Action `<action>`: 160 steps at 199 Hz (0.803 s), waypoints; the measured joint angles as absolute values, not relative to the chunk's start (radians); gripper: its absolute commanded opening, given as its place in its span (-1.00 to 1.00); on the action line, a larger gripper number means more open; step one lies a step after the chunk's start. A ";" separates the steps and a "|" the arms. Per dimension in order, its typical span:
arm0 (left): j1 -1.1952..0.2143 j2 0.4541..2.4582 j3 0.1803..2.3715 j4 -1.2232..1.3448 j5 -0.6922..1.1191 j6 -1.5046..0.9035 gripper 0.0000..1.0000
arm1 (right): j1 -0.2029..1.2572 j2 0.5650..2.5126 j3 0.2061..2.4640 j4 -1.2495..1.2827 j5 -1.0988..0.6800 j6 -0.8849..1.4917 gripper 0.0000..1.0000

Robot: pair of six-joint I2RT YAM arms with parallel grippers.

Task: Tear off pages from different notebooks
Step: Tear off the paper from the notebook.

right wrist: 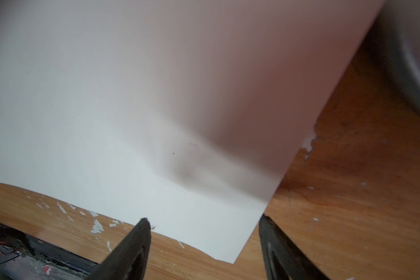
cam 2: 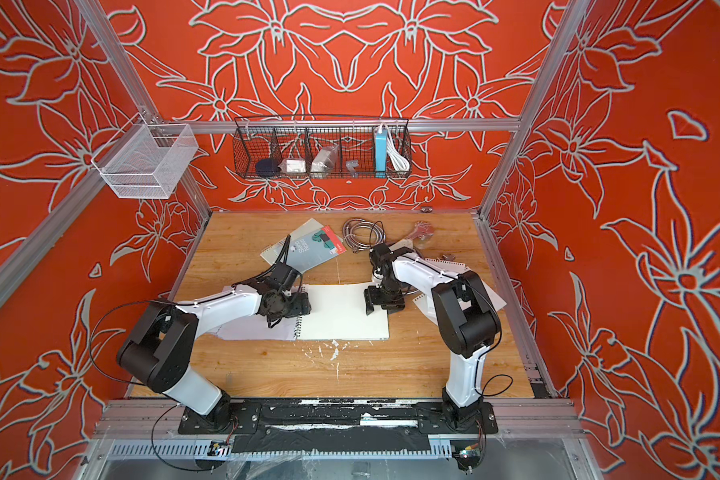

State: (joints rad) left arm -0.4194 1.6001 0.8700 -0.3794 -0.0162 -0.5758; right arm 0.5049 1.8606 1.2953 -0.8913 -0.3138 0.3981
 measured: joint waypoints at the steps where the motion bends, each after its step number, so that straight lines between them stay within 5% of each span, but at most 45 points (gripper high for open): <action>1: -0.419 1.600 0.870 -0.380 -0.016 -0.576 0.82 | 0.505 1.861 1.295 -0.891 -0.314 0.398 0.47; 160: -0.420 1.600 0.870 -0.380 -0.016 -0.576 0.81 | 0.557 1.845 1.342 -0.959 -0.289 0.344 0.45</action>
